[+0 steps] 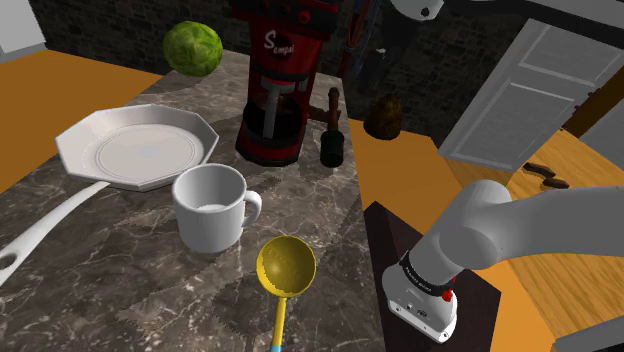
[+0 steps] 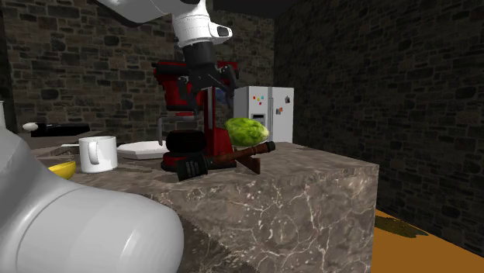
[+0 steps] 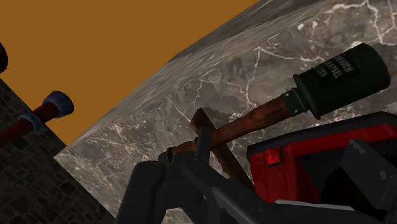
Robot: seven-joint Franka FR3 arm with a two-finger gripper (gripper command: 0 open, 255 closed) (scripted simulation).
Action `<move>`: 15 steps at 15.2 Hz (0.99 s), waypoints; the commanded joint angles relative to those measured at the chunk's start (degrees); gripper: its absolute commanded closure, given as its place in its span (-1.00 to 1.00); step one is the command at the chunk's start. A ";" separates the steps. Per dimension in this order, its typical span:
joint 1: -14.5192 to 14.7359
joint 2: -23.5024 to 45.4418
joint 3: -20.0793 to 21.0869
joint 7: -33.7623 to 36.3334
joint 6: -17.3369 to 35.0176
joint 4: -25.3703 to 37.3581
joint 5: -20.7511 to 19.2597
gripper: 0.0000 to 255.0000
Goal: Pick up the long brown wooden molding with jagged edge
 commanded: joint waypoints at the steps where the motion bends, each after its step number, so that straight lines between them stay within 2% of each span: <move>1: 0.00 0.00 0.00 0.00 0.00 0.00 0.00 -1.00; 8: 3.66 13.94 -9.34 -18.33 7.98 4.32 0.52 -1.00; 15: 7.49 30.68 -16.10 -37.37 11.93 13.60 5.43 -1.00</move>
